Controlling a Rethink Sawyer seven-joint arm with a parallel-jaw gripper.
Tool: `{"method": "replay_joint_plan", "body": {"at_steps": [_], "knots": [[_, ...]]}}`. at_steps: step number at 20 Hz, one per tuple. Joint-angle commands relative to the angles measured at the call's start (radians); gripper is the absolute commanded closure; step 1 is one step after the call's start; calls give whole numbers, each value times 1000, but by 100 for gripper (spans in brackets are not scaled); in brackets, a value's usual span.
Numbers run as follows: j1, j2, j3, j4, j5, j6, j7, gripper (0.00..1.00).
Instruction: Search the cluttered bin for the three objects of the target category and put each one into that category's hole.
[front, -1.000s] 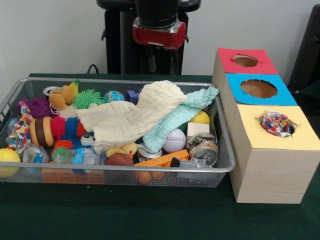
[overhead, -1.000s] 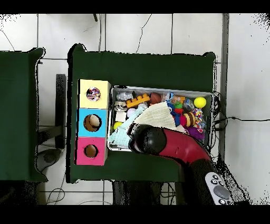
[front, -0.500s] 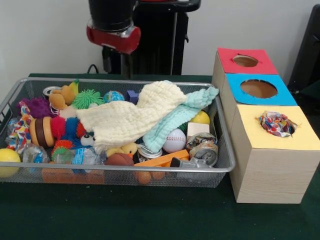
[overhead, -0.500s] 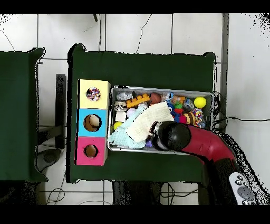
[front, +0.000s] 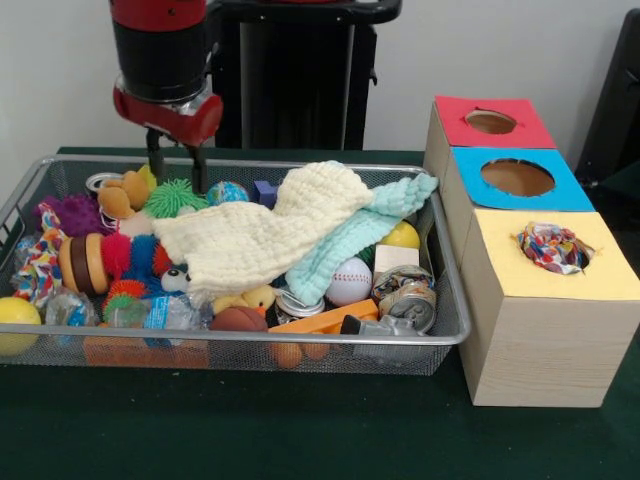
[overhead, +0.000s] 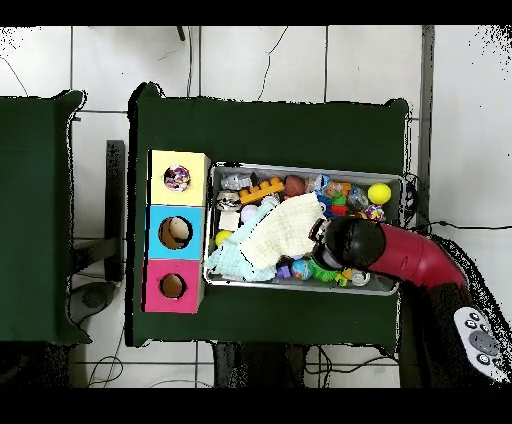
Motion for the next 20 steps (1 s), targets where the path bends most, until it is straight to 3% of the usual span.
{"method": "replay_joint_plan", "body": {"at_steps": [1,10,20], "knots": [[-26,92,35,-149,-68,148,-116,0],[-55,111,47,-204,-101,175,-146,0],[-120,171,62,-192,-148,83,-157,0]]}}
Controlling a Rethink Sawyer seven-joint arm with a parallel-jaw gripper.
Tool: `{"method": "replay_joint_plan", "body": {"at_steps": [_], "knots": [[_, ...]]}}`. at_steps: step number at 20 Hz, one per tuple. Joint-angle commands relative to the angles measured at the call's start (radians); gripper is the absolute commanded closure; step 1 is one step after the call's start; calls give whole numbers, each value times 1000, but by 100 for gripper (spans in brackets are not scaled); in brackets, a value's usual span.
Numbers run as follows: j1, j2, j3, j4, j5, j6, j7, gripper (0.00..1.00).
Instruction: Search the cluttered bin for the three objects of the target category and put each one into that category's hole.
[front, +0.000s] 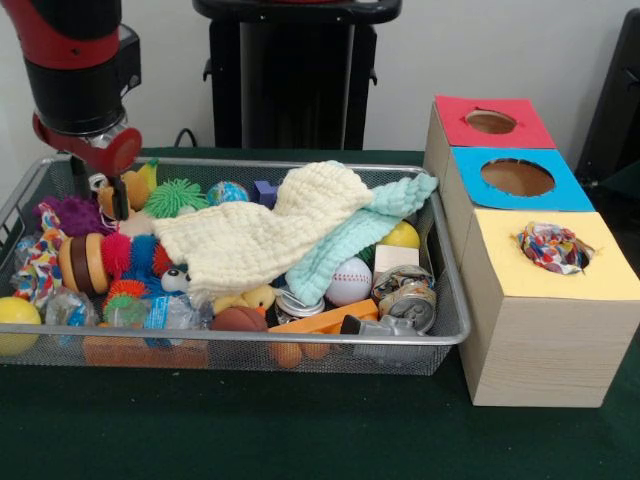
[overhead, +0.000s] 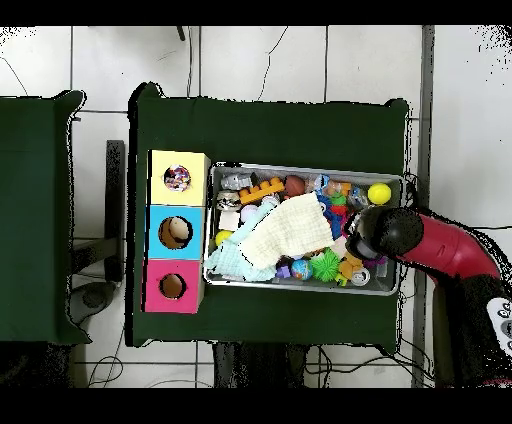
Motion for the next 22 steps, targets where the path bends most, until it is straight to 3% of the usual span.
{"method": "replay_joint_plan", "body": {"at_steps": [1,16,22], "knots": [[-29,77,57,-35,-89,6,-149,0],[-68,124,49,-11,-158,-109,-90,0],[-94,91,54,-13,-162,-61,-132,0]]}}
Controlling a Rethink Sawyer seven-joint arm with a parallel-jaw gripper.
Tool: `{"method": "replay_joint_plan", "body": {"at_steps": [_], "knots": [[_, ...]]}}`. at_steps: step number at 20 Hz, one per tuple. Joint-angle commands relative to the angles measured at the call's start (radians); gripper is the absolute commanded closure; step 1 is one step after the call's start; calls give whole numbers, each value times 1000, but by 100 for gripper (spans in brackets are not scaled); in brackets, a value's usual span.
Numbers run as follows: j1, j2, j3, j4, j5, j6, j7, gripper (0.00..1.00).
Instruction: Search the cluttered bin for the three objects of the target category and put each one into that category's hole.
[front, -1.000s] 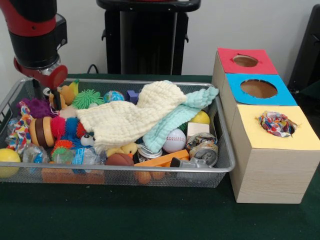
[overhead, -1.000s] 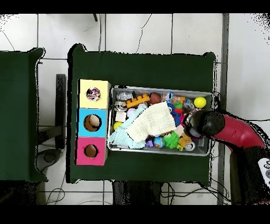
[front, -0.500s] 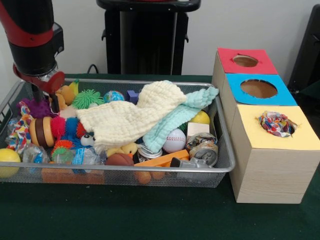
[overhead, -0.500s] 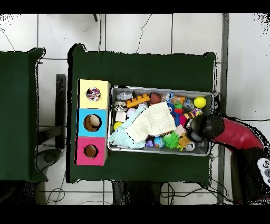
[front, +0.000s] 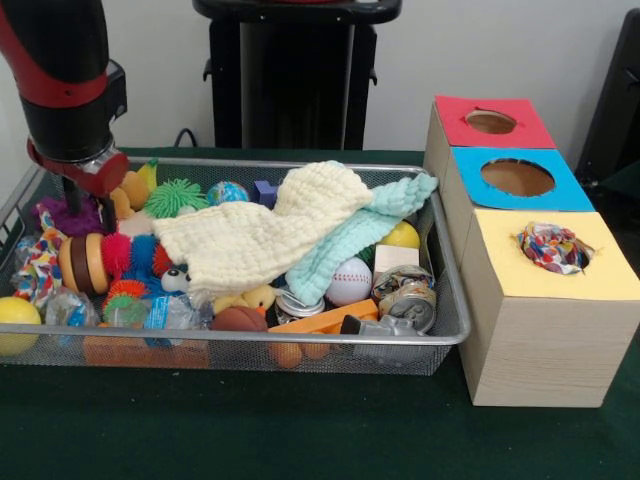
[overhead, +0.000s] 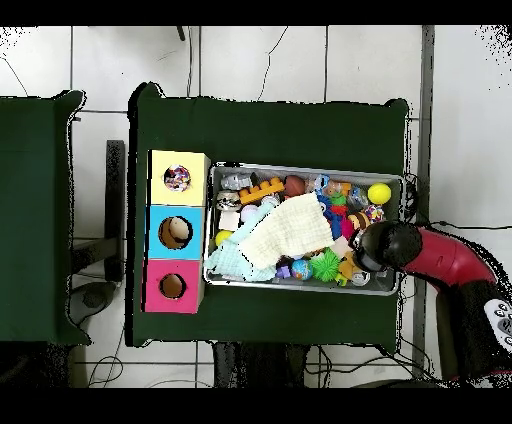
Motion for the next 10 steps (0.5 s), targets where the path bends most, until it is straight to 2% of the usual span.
{"method": "replay_joint_plan", "body": {"at_steps": [1,4,10], "knots": [[-44,4,53,-10,-64,-9,-141,0],[-45,4,58,-50,-64,33,-163,0],[-36,-17,59,-81,-59,90,-176,0]]}}
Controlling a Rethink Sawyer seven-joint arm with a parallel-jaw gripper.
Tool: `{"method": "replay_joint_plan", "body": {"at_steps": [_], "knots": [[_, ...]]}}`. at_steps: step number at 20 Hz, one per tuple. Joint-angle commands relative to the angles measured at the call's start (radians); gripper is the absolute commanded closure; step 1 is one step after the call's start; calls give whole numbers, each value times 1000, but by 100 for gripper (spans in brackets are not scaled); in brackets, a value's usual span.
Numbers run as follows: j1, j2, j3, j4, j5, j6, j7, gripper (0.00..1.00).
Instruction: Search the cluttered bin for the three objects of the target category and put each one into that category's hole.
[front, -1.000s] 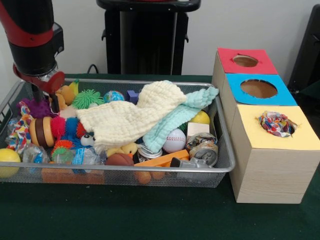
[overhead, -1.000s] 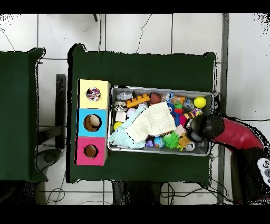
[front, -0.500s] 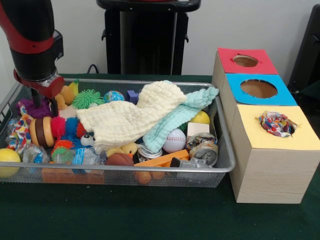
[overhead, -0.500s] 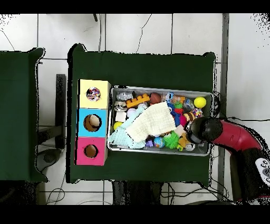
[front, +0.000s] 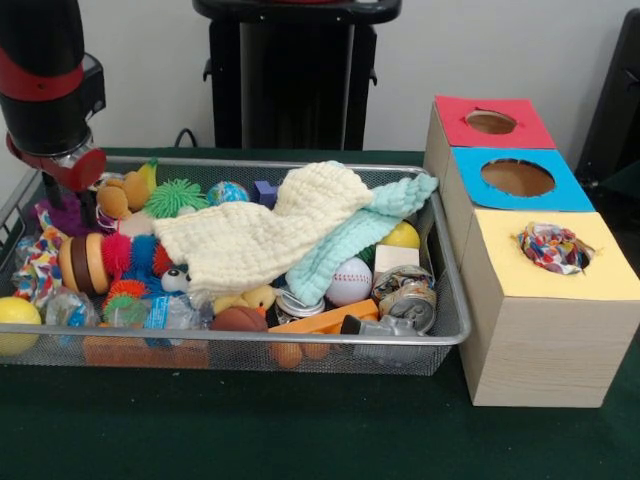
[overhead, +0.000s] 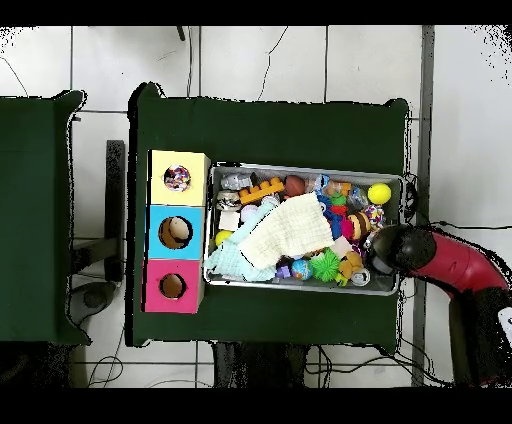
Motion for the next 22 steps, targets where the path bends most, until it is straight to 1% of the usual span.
{"method": "replay_joint_plan", "body": {"at_steps": [1,6,10,15,19,22], "knots": [[3,-8,59,-71,-58,84,-170,0],[11,15,58,-69,-61,45,-141,0],[20,7,52,-81,-60,47,-129,0],[38,45,63,-147,-51,84,-132,0],[46,79,88,-183,-23,99,-126,0],[60,93,101,-226,-6,139,-139,0]]}}
